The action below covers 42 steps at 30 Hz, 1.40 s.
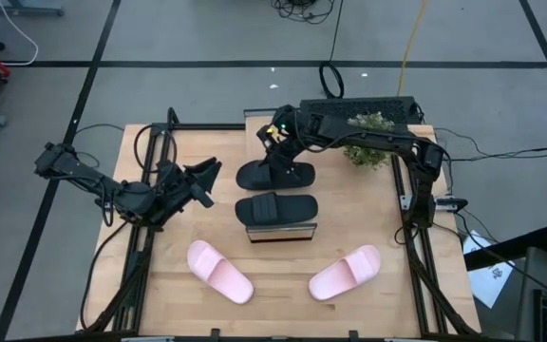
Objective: Pick and place slides into the shelf
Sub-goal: Put the black slide on the shelf
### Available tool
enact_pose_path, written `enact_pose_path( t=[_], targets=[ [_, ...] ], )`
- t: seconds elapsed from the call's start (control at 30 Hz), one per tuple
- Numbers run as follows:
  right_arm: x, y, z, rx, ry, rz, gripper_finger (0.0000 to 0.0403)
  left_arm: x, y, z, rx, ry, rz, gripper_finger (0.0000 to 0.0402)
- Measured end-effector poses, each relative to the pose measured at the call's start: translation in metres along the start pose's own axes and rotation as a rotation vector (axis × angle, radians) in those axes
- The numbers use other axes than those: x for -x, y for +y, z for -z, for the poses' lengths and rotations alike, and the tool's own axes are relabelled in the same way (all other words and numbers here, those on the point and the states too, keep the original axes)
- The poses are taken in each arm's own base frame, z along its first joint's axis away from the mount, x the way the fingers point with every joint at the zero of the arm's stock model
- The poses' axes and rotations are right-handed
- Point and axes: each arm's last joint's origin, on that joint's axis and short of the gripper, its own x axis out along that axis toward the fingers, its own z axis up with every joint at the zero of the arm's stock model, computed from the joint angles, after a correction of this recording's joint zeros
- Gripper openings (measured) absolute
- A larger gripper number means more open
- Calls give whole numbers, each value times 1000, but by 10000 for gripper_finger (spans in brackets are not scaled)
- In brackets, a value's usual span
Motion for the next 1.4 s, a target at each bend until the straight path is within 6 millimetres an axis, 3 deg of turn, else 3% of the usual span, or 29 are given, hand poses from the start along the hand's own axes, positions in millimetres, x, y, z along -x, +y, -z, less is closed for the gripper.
enact_pose_path(
  t=[0.47,1.03,1.4],
  targets=[
    [0,-1,1,-142,52,34,0,1,0,2,-14,20,23,140],
    [1,-2,7,-75,107,48,0,1,1,4,-41,31,20,140],
    [13,0,0,-70,116,39,0,1,1,4,-54,31,19,140]
  ],
)
